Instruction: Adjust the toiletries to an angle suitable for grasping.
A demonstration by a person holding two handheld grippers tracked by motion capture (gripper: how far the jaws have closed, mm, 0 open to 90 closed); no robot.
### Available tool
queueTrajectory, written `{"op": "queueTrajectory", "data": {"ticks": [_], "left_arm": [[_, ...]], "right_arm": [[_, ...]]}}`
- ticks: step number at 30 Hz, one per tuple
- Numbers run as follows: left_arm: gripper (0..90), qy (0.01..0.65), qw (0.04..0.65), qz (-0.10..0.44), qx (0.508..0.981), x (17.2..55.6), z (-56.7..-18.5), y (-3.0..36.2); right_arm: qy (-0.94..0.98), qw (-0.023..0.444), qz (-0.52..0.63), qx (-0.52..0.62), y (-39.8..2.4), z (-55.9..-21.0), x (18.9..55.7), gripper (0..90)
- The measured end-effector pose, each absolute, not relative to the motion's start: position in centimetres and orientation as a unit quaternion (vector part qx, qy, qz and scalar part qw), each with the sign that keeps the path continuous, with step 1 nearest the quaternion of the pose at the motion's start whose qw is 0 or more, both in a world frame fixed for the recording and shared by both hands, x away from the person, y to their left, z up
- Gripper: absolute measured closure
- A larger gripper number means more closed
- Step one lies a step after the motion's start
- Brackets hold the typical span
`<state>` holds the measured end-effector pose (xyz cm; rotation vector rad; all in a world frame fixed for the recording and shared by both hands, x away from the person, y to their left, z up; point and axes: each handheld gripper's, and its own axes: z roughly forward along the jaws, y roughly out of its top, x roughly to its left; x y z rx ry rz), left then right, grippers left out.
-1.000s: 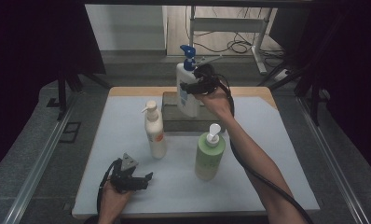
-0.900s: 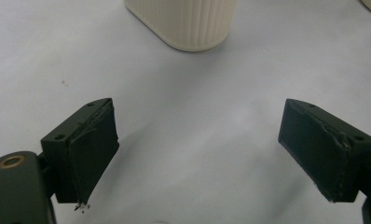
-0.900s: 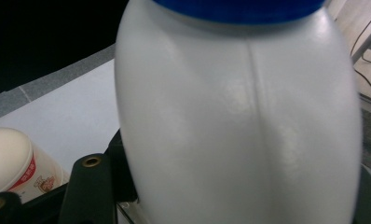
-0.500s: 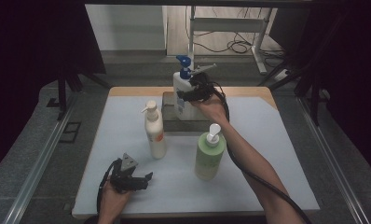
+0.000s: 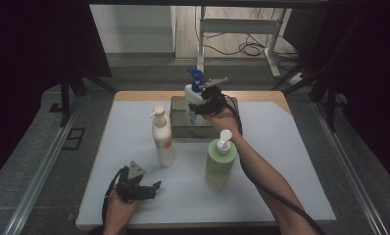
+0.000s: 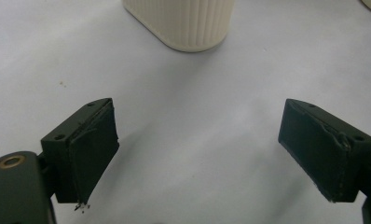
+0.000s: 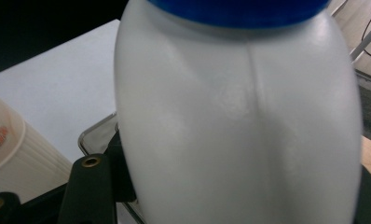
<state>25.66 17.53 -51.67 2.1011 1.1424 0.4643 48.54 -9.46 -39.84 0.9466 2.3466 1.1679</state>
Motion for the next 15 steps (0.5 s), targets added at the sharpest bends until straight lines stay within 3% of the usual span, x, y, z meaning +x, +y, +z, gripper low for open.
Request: {"op": "queueTrajectory", "data": {"ticks": [10, 13, 15], "left_arm": [[11.6, 0.439, 0.343, 0.178, 0.811, 25.68, -51.69, 17.41], [11.6, 0.437, 0.344, 0.179, 0.812, 25.66, -51.69, 17.37], [11.6, 0.437, 0.343, 0.179, 0.812, 25.65, -51.69, 17.39]], "right_arm": [[0.829, 0.166, 0.417, 0.334, -9.82, -40.38, 48.61, 36.6], [0.828, 0.161, 0.424, 0.331, -9.94, -40.25, 48.67, 22.7], [0.831, 0.163, 0.425, 0.321, -9.97, -40.11, 48.58, 21.0]]}}
